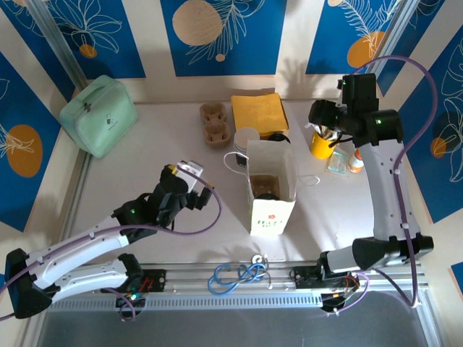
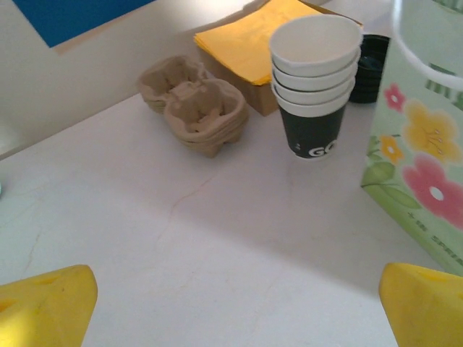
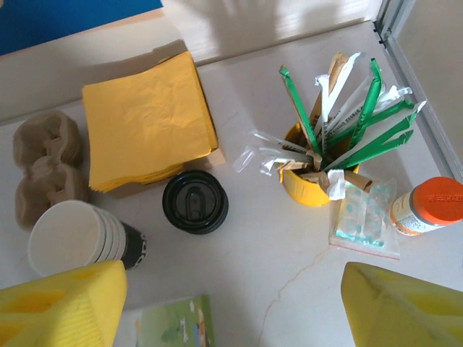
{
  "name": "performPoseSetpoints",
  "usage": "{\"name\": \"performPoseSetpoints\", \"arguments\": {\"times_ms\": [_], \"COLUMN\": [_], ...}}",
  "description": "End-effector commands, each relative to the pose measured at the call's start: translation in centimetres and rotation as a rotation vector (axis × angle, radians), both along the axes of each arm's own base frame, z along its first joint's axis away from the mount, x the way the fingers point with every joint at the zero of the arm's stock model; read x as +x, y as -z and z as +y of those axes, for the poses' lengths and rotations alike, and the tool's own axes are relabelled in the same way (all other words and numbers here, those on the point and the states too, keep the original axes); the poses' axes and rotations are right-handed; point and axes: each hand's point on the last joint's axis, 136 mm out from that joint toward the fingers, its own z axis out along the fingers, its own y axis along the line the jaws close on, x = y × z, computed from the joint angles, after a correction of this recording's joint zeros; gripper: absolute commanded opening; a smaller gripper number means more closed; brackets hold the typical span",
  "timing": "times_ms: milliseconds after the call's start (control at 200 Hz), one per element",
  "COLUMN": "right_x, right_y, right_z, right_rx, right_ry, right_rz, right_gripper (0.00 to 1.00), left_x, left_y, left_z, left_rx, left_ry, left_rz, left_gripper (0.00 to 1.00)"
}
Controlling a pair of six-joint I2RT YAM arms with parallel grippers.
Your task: Pack the takeout coffee
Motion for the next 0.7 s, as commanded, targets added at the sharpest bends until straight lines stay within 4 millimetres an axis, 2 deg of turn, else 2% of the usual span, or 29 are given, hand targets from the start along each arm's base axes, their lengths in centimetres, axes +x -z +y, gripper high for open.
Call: {"name": "performPoseSetpoints", "arguments": {"times_ms": [0, 210, 490, 695], "right_x": [2.4, 4.9, 6.6, 8.0], "right_y": [0.5, 3.1, 5.5, 6.9], "right_z": [0.2, 0.1, -0.9, -1.2], "right_rx": [0.003, -0.04, -0.096, -0.089], "right_ry": [-0.014, -0.024, -0.02, -0.036], "right_rz": [-0.007, 0.058, 0.124, 0.144], "right_gripper": [0.76, 0.71, 0.63, 0.55], "left_x": [0.7, 1.5, 2.1, 2.2], "left_y": [-1.1, -0.5, 0.7, 1.0], "left_z": [1.1, 0.9, -0.4, -0.4], "left_rx": [-0.006, -0.012, -0.02, -0.016], "left_ry": [-0.04, -0.038, -0.016, -0.02], "left_rz": [-0.009, 0.016, 0.048, 0.054], "left_gripper": [0.99, 1.0, 0.99, 1.0]}}
